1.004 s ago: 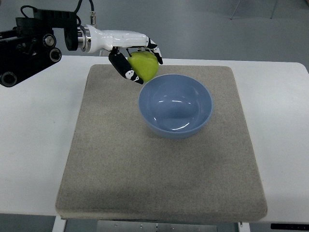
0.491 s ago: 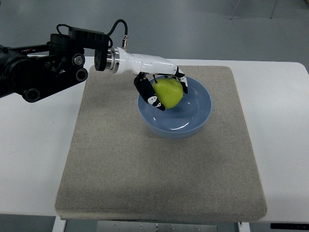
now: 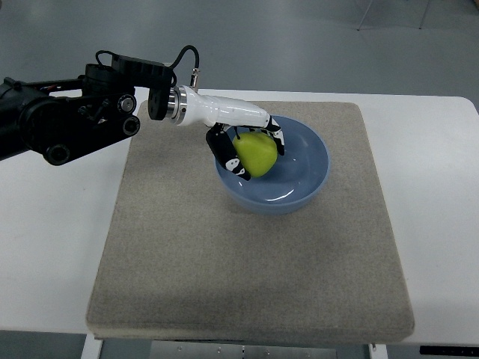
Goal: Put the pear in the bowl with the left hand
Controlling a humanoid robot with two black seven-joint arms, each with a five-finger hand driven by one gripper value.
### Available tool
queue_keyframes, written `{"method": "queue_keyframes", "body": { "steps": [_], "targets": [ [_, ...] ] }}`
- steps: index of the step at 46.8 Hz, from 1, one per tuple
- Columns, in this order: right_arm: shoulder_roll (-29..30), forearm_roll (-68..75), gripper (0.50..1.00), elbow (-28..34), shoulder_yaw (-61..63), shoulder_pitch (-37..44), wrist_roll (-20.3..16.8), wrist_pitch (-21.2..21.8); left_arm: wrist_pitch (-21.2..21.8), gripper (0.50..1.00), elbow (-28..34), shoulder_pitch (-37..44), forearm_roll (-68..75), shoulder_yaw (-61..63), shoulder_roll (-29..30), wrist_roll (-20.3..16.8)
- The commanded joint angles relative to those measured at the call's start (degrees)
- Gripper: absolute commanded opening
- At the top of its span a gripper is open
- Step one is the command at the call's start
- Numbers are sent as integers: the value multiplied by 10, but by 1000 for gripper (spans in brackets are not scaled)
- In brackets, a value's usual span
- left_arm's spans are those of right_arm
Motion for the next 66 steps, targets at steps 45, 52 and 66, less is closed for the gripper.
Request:
{"method": "queue_keyframes", "body": {
  "steps": [45,52,66],
  "targets": [
    [0,0,924,0,0,0,1,0,4,962,7,12,-14,-9,-1,0],
    [0,0,926,0,0,0,0,0,5,962,7,11,-15,-12,-1,0],
    [0,0,924,0,0,0,0,0,5,962,82,11,-15,-71,5,0]
  ]
}}
